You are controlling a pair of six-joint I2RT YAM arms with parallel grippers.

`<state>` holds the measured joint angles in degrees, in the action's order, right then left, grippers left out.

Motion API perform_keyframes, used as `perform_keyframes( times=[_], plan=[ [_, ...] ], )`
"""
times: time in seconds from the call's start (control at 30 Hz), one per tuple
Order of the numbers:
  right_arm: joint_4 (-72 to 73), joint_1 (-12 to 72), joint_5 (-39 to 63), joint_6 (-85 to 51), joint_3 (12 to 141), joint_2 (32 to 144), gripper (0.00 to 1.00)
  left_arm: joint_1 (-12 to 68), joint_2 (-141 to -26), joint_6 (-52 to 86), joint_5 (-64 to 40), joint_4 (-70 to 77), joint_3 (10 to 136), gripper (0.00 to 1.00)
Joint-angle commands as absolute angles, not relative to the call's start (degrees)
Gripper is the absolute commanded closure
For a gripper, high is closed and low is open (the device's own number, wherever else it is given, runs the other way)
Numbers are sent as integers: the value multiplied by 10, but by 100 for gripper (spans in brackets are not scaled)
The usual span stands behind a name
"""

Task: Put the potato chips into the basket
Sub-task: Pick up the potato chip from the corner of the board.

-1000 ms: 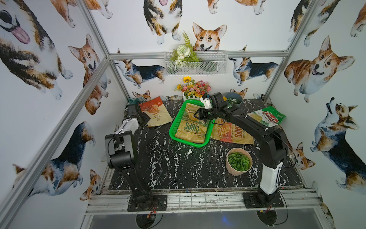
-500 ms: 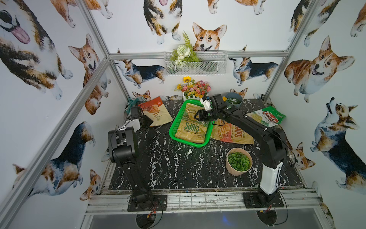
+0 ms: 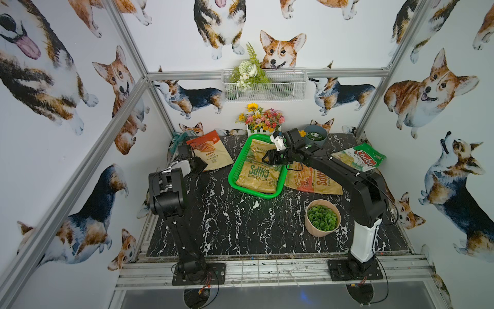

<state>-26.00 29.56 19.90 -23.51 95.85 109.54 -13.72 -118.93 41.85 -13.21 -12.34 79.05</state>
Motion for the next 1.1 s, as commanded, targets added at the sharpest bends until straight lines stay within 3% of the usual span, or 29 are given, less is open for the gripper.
perform_keyframes(
  times=[0.0,0.13,0.23,0.33,0.8,1.07],
  plan=[
    [-249,295,206,-225,969,1103,41,-136,-1201,411,-159,-116,799,50],
    [-250,295,208,-227,975,1106,41,-137,-1187,403,-160,-120,801,75],
    [-249,296,209,-229,973,1102,41,-137,-1154,401,-143,-113,793,83],
    [-249,295,207,-228,971,1097,40,-137,-1121,392,-127,-111,795,100],
    [-219,294,185,-232,921,1049,41,-118,-917,338,-97,-84,791,100],
    [-163,272,147,-238,885,988,41,-30,-794,249,-101,-63,769,100]
  ],
)
